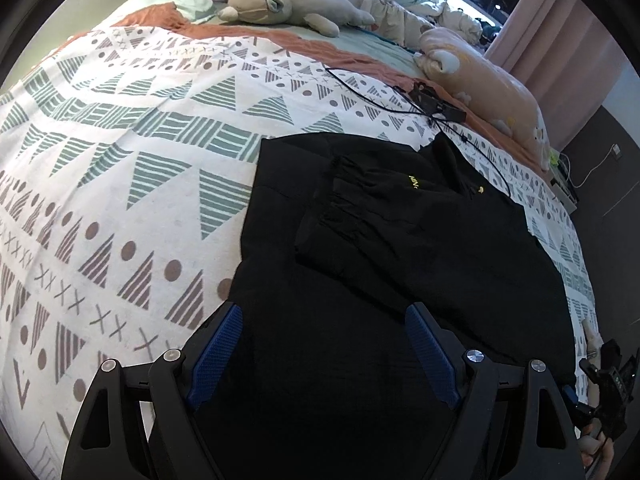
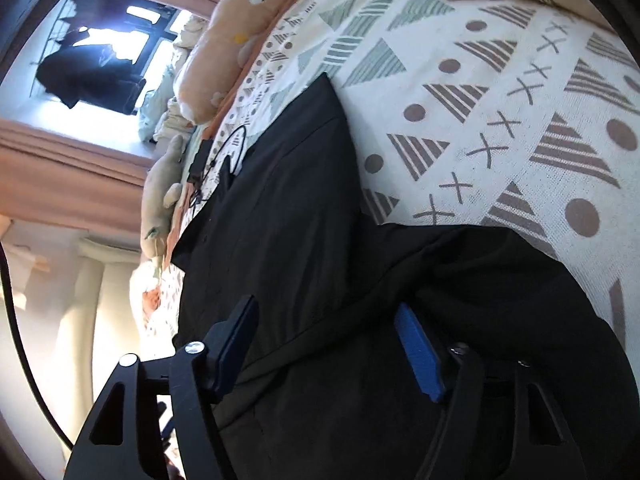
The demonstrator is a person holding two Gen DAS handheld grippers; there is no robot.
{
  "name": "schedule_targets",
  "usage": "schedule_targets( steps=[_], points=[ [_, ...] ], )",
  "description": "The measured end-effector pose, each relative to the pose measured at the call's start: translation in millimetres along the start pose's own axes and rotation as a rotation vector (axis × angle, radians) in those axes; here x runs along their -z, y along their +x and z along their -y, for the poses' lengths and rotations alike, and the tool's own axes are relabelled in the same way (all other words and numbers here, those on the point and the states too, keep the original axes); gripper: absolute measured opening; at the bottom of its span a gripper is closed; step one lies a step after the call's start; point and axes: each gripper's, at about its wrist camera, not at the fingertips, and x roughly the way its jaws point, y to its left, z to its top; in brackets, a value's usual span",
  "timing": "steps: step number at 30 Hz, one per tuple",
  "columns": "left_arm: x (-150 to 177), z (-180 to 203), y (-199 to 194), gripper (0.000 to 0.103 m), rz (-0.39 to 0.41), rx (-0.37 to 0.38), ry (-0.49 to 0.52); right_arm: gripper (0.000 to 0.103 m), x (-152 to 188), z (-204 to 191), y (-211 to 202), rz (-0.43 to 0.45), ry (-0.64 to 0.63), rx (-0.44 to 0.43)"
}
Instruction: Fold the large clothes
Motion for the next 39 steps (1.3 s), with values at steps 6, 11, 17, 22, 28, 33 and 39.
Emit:
schedule_targets(
  steps=[6, 11, 17, 22, 28, 33, 39],
  points=[
    [-23.7, 14.4, 37.5, 0.084, -0.021, -0.048, 0.028, 0.045, -10.9, 9.6, 1.6, 0.044, 0.042, 0.046],
    [-35.0, 19.6, 67.9, 0.084, -0.058, -0.174, 0.056, 0.04, -17.5, 17.7, 0.1, 0.062, 0.091, 0.031],
    [-28.6, 32.5, 74.6, 0.047, -0.055, -0.169, 0.13, 0.04, -17.5, 17.6, -0.9, 0.076, 0.109, 0.035],
    [-12.1, 40.0, 53.8, 0.015, -0.042, -0.218, 0.174, 0.04, -19.0, 20.2, -3.5, 0.075, 0.123, 0.013],
    [13.9, 38.5, 14.9, 0.01, -0.057, -0.141, 0.173, 0.04, -22.2, 19.4, -13.8, 0.076, 0.098, -0.004],
    [30.2, 28.6, -9.8, 0.01, -0.035, -0.13, 0.16, 0.04, -23.2, 24.7, -22.7, 0.09, 0.109, -0.006],
    [43.9, 10.4, -20.5, 0.01, -0.011, -0.101, 0.107, 0.039, -24.5, 28.2, -26.2, 0.088, 0.117, -0.02]
  ],
)
